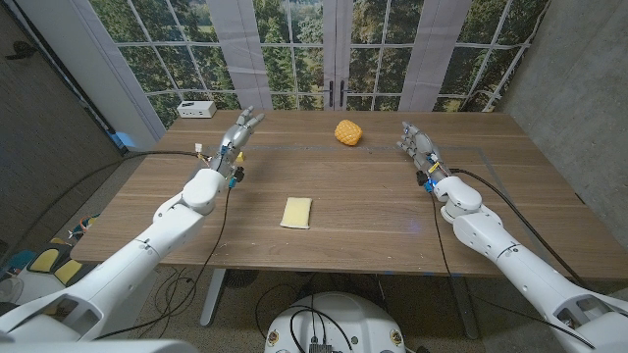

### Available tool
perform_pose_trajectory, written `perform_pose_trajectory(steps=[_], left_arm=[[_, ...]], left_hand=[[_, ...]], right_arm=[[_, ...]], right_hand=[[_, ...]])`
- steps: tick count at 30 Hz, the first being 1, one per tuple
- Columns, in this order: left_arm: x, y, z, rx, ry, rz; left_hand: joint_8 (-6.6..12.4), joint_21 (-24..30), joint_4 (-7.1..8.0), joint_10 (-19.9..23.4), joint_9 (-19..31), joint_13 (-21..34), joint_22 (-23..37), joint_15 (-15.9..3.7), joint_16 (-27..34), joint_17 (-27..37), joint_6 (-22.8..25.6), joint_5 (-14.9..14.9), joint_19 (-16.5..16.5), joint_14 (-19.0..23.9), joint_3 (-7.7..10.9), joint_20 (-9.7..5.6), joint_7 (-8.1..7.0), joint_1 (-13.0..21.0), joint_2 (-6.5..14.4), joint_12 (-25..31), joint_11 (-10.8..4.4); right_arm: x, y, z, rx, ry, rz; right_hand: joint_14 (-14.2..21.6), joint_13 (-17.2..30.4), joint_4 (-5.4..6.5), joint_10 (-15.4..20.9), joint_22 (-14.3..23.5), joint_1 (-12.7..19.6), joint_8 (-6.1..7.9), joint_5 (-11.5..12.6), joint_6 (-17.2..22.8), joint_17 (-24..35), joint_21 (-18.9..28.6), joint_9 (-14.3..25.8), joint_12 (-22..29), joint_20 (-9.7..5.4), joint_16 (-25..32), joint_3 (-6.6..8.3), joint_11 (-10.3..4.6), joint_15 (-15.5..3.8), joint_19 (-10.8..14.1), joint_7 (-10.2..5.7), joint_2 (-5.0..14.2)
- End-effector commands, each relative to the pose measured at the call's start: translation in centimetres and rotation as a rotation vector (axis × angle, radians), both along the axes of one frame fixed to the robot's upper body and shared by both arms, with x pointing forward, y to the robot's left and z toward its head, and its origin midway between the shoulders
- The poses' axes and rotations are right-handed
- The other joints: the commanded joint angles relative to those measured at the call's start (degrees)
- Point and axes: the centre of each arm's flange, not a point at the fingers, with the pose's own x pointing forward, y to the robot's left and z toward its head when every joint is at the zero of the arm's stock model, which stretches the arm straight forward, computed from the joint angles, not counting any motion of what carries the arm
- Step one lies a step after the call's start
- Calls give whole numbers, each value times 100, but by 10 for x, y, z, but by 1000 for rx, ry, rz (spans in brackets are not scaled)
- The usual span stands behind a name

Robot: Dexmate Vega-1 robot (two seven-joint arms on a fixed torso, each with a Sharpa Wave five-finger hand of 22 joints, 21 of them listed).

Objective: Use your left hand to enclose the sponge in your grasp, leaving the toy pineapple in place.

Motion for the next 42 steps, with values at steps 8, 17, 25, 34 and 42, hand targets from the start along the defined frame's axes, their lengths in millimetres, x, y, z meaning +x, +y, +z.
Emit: perform_pose_trajectory(steps=[8,17,25,34,42], left_arm=[[-36,2,31,296,-138,120],[-52,1,44,412,-178,126],[-71,0,56,555,-270,207],[-81,-12,63,720,-283,218],[-93,-16,66,770,-336,208]], left_hand=[[-10,49,-32,50,21,33,20,-55,38,12,36,35,147,111,-12,-12,-17,18,-79,22,-82],[-25,70,-49,112,23,35,20,-52,45,12,47,39,238,219,-33,-17,-56,27,-107,25,-154],[-71,62,-59,99,25,38,21,-78,27,15,-51,43,254,247,-63,-34,-143,24,-145,0,-246],[-76,81,32,185,32,41,27,-174,37,30,-59,59,344,358,-135,-75,-237,-126,-142,6,-324],[-104,70,8,107,32,44,24,-170,3,25,-165,68,354,336,-168,-110,-300,-127,-198,-39,-322]], right_arm=[[-14,15,9,-8,-25,-19],[-25,17,10,4,-50,-40],[-36,18,13,22,-73,-70],[-42,24,10,31,-81,-83],[-48,27,6,43,-86,-95]], right_hand=[[12,25,14,52,10,33,-28,26,53,21,48,20,38,49,41,-23,5,44,5,7,12],[25,25,8,64,10,40,-36,28,64,19,51,20,39,56,47,-25,-1,52,11,-1,10],[42,25,3,81,10,46,-40,29,74,17,55,20,42,64,53,-27,-3,46,19,-5,9],[64,25,0,99,11,48,-43,29,92,17,62,21,44,74,62,-31,2,41,37,1,5],[67,25,0,113,11,49,-47,30,102,17,63,21,45,75,63,-35,-9,41,41,2,5]])
